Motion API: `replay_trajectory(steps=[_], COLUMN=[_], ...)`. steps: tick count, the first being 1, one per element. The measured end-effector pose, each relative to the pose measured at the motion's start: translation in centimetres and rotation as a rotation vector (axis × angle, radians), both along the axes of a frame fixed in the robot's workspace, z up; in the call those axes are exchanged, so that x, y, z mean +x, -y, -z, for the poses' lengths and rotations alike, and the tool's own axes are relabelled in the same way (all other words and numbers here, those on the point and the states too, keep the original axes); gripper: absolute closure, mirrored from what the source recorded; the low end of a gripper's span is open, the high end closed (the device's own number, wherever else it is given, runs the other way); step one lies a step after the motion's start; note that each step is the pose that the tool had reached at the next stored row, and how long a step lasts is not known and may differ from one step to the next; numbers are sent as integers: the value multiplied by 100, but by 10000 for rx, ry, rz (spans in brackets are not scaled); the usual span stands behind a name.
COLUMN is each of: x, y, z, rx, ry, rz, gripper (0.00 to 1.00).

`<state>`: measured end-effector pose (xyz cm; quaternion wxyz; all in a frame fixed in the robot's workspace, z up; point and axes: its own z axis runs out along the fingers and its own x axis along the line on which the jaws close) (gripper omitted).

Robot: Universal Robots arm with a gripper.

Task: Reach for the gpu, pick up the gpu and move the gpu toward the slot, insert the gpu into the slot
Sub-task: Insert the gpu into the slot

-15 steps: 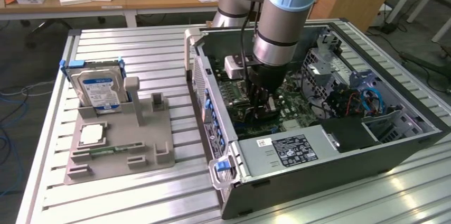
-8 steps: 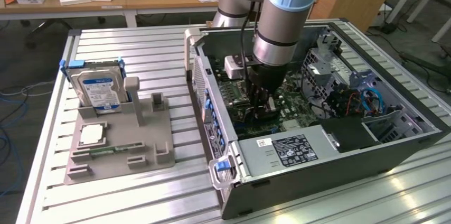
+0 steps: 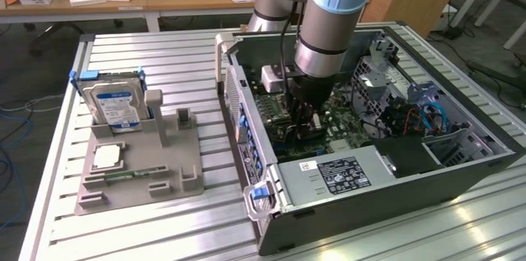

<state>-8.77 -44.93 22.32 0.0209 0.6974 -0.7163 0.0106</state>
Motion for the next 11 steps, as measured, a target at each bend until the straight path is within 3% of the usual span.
replay_trajectory(steps=[11], x=[-9], y=[-1], z=[-231], rx=[0], ry=[180], rz=[1], gripper=[65])
